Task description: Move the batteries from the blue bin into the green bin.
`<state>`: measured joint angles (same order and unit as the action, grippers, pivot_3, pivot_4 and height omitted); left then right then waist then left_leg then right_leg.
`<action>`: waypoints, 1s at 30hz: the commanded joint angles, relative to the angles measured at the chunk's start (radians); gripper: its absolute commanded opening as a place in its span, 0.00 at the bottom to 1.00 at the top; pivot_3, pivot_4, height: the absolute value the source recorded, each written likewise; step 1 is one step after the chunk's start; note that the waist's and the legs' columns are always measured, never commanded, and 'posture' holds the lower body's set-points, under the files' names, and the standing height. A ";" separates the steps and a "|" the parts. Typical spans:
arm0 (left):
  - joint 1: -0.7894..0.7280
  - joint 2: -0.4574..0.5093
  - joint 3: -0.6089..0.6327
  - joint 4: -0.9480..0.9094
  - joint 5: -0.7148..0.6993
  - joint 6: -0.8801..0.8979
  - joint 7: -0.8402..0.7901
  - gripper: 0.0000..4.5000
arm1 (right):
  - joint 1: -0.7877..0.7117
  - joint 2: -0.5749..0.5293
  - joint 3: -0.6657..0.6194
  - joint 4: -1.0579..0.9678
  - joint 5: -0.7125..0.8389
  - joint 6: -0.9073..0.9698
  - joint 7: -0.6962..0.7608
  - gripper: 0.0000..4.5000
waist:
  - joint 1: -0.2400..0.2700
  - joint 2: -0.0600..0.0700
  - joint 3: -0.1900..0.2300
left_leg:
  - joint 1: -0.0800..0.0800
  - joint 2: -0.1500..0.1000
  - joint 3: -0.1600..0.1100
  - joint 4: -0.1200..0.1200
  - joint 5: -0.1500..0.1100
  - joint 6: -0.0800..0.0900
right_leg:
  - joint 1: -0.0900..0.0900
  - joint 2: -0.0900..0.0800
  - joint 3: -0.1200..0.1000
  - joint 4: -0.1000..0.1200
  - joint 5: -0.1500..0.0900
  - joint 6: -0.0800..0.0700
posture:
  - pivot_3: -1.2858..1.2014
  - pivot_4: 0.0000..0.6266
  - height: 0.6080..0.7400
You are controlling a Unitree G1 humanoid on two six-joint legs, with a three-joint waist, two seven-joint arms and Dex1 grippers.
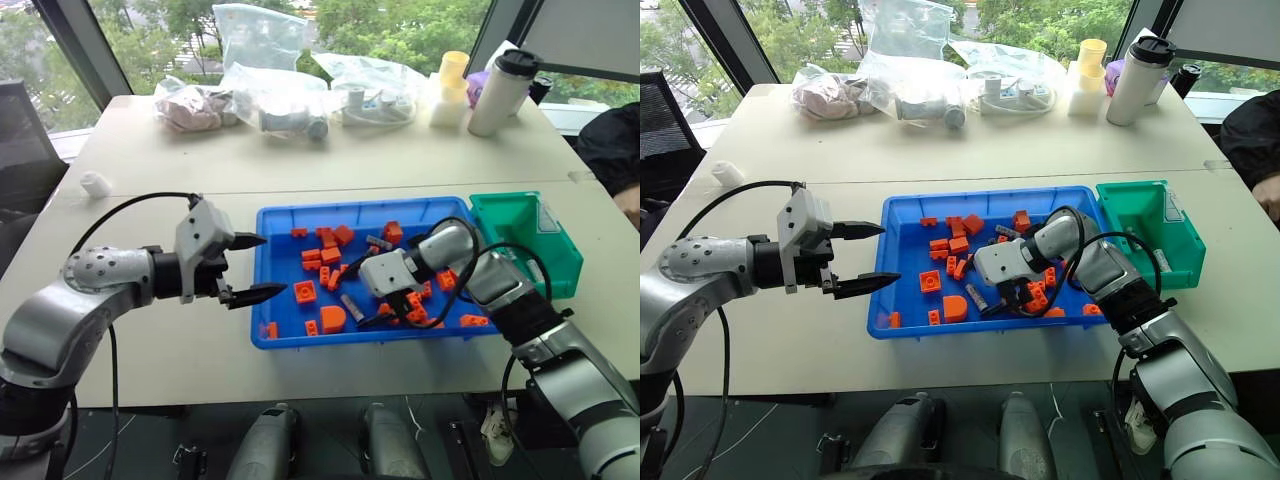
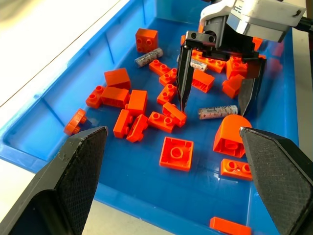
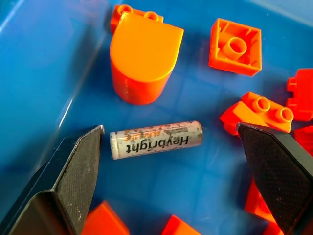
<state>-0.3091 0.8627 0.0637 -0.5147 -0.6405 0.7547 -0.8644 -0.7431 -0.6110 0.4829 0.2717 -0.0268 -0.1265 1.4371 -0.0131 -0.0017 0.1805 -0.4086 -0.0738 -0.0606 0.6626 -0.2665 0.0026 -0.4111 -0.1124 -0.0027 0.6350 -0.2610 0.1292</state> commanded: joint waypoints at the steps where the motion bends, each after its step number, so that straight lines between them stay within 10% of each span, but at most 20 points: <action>1: 0.000 0.008 0.020 -0.027 0.005 -0.014 0.004 1.00 | -0.011 -0.001 0.007 0.007 -0.024 -0.015 0.017 0.61 | 0.000 0.000 0.000 | 0.000 0.000 0.000 0.000 0.000 0.000 | 0.000 0.000 0.000 0.000 0.000 0.000 | 0.52 0.24 1.00; 3: -0.001 0.008 0.020 -0.025 0.007 -0.015 0.004 1.00 | -0.007 -0.001 0.003 0.002 -0.023 -0.006 0.019 0.48 | 0.000 0.000 0.000 | 0.000 0.000 0.000 0.000 0.000 0.000 | 0.000 0.000 0.000 0.000 0.000 0.000 | 0.52 0.24 1.00; 13: -0.017 -0.003 0.021 -0.009 -0.002 -0.027 -0.017 1.00 | -0.018 -0.074 -0.212 -0.180 0.106 0.355 -0.081 0.49 | 0.004 0.000 0.000 | 0.000 0.000 0.000 0.000 0.000 0.000 | 0.000 0.000 0.000 0.000 0.000 0.000 | 0.52 0.24 1.00; 22: -0.266 -0.175 -0.151 0.238 0.076 -0.170 -0.131 1.00 | 0.067 -0.114 -0.900 -0.461 0.342 1.036 -0.623 0.49 | 0.034 0.000 0.000 | 0.000 -0.001 -0.001 0.000 0.000 0.000 | 0.000 -0.001 0.000 0.000 0.000 0.000 | 0.52 0.24 1.00; 30: -0.455 -0.361 -0.234 0.493 0.153 -0.317 -0.225 1.00 | 0.232 -0.175 -1.031 -0.535 0.299 1.256 -0.869 0.49 | 0.024 0.002 -0.001 | -0.001 -0.003 0.002 0.001 0.000 0.001 | 0.000 -0.002 0.001 0.000 0.000 0.000 | 0.52 0.24 1.00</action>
<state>-0.7347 0.5117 -0.1698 -0.0363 -0.5018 0.4757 -1.0677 -0.4905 -0.7677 -0.4957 -0.2237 0.2763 1.1070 0.6152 0.0112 0.0002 0.1796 -0.4095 -0.0762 -0.0584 0.6632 -0.2663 0.0034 -0.4108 -0.1149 -0.0015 0.6358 -0.2608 0.1293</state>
